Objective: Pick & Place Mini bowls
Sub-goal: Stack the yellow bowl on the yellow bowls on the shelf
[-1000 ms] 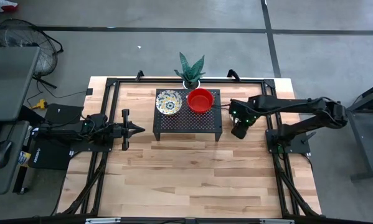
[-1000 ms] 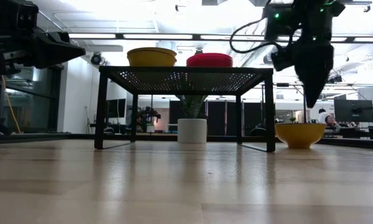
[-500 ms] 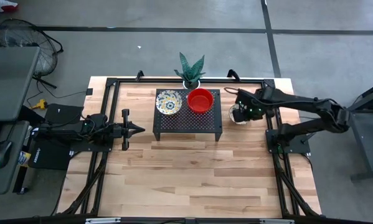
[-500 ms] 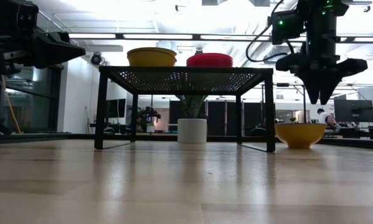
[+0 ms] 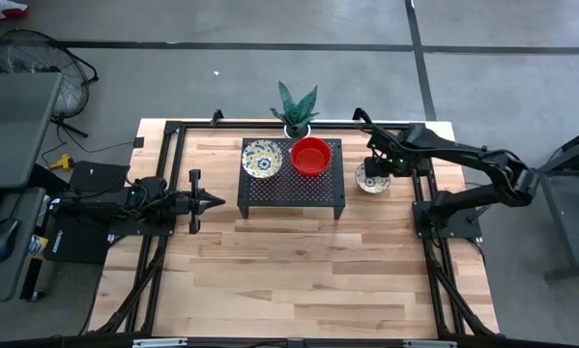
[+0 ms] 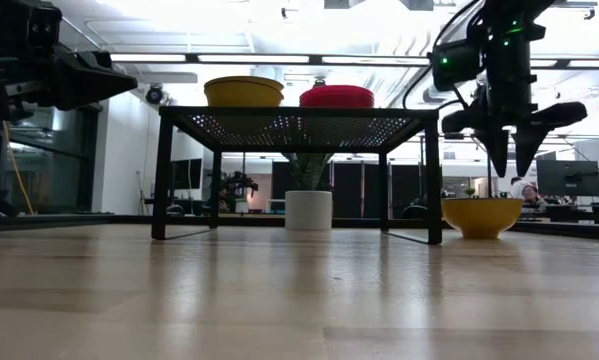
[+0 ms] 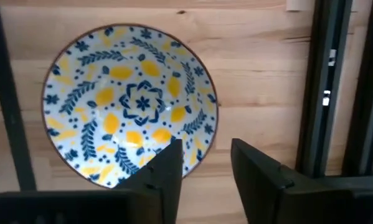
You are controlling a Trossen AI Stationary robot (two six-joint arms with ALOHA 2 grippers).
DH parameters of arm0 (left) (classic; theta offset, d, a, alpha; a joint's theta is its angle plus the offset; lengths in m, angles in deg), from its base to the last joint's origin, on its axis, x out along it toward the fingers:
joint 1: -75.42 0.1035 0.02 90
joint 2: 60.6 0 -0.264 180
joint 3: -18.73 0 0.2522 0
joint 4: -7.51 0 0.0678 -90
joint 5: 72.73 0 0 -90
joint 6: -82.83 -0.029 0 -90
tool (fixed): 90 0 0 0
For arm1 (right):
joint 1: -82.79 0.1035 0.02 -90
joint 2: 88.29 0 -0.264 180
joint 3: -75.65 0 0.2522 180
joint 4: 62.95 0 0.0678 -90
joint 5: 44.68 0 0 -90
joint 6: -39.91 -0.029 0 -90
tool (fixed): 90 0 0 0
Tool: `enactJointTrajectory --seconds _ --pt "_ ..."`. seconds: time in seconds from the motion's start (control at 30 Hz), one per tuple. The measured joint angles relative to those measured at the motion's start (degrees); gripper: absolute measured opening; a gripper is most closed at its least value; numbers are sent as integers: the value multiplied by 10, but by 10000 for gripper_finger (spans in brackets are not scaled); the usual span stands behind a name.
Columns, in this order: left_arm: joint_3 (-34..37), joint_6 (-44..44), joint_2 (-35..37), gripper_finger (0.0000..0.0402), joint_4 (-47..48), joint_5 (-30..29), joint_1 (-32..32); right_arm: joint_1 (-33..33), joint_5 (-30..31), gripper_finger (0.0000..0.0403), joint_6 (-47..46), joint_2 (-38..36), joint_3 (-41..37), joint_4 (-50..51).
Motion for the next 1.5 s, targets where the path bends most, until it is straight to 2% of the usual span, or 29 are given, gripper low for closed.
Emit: enactJointTrajectory --seconds 0.2,0.33,0.57,0.97,1.23,1.5 --pt "0 0 0 0 0 0 0 -8 -3 178 3 20 0 -2" --pt "0 0 0 0 0 0 0 -13 -7 190 2 35 0 -1" --pt "0 0 0 0 0 0 0 -24 -15 180 -11 61 0 -9" --pt "0 0 0 0 0 0 0 -29 -6 168 -34 61 -2 -14" --pt "0 0 0 0 0 0 0 -18 -59 169 -97 15 -95 -141" --pt "0 0 0 0 0 0 0 -16 -72 159 -102 8 -123 -143"
